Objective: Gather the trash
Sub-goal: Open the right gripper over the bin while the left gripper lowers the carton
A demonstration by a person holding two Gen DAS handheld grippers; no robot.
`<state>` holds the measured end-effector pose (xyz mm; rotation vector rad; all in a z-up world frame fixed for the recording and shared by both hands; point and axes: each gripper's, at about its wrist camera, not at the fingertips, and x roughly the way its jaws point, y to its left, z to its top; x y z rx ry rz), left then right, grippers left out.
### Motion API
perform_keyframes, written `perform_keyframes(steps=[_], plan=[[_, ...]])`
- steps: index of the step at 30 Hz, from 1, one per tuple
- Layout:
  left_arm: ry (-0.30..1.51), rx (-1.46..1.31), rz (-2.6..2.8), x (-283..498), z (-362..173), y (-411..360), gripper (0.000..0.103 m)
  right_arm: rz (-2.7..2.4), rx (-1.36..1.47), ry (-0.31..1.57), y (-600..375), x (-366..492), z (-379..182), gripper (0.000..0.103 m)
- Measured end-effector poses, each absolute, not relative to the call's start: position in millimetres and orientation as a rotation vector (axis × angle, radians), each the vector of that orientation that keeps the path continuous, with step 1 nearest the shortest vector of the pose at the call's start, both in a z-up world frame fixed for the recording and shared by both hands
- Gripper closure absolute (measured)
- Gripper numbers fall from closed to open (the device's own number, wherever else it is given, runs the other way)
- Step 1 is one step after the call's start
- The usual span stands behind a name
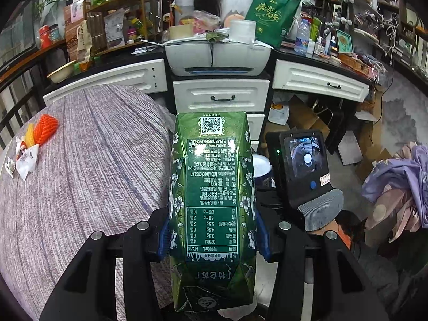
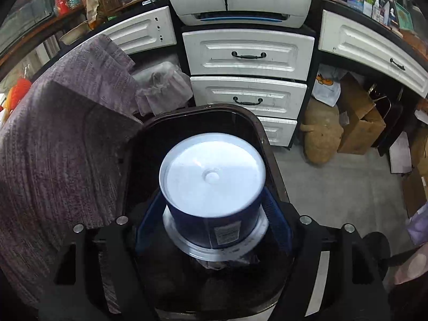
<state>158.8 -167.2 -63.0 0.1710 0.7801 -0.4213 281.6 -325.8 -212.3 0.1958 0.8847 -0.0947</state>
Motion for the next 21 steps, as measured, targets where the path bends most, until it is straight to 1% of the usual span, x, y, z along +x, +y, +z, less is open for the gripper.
perform_keyframes(steps=[2, 14, 21], plan=[[0.786, 0.182, -0.427, 158.5, -66.3, -172.0, 0.054, -0.103, 0.215, 0.882, -330.1, 276.1, -212.4, 0.017], [0.837, 0.249, -0.471, 168.7, -88.9, -204.1, 0.054, -0.179, 0.239, 0.840, -365.6, 223.5, -196.1, 0.017], [0.893, 0.304, -0.473, 190.4, -112.4, -226.8, 0.054, -0.248, 0.271, 0.810, -394.6, 198.6, -186.6, 0.017]])
